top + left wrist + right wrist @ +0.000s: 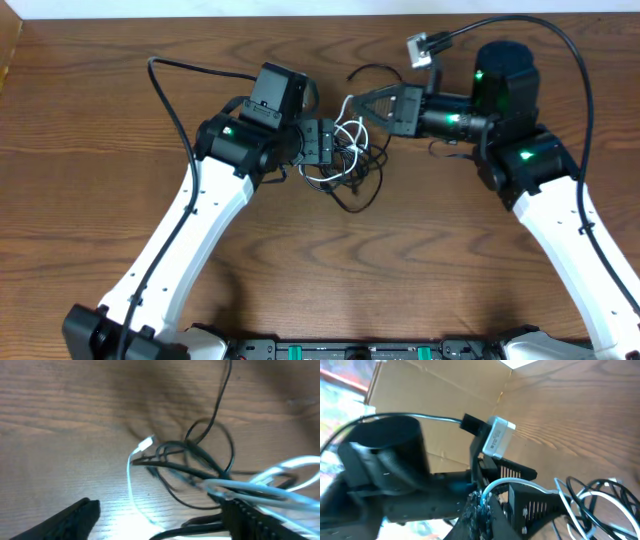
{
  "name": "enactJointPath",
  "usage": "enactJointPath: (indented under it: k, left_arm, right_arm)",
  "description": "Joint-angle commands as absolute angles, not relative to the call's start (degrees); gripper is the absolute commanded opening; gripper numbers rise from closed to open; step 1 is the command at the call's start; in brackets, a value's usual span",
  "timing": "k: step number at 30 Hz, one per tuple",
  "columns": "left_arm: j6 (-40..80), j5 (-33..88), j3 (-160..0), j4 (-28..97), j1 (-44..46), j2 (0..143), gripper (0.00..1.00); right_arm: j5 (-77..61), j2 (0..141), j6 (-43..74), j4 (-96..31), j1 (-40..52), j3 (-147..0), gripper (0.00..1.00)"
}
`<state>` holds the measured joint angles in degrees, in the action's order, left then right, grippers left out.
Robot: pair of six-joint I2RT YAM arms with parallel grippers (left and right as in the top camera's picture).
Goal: Untangle cables
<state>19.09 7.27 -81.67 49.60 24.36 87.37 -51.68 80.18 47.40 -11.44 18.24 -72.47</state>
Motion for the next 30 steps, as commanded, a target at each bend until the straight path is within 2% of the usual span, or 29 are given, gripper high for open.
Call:
enactJointPath:
  k: [1,6,8,10,13,16,23,30]
  left_arm:
    - [16.0,10.5,-81.9,50.0,23.9,87.9,0.79]
    - [9.7,21.2,-81.9,50.1,23.9,87.9,0.78]
    - [9.0,22.3,-81.9,50.5,23.9,87.9,0.77]
    - [9.0,22.3,-81.6,50.7,23.9,87.9,0.7]
    - [8.9,23.1,-81.0,50.8,23.9,88.2,0.69]
    - [4.4,28.9,-80.8,51.8,23.9,88.6,0.69]
    - [-3.0,38.6,-80.9,52.2,23.8,88.5,0.76]
    - [-3.4,40.1,-80.9,51.7,23.8,86.3,0.8]
  right_arm:
    - [-55.9,79.5,49.3,-11.1,16.5,-73.4,0.01]
    - [-55.9,79.5,49.3,-10.7,16.2,-73.4,0.02]
    - [-55.9,79.5,49.8,-9.4,16.1,-73.4,0.02]
    - [-56.1,79.5,52.4,-7.8,15.8,-73.4,0.02]
    - [-57.2,79.5,56.6,-4.0,15.6,-73.4,0.02]
    - [-58.0,79.5,59.1,0.3,15.4,-73.4,0.01]
    - [-57.4,79.5,58.0,-1.0,12.8,-73.4,0.01]
    - [-51.8,79.5,55.1,-10.1,10.9,-73.4,0.01]
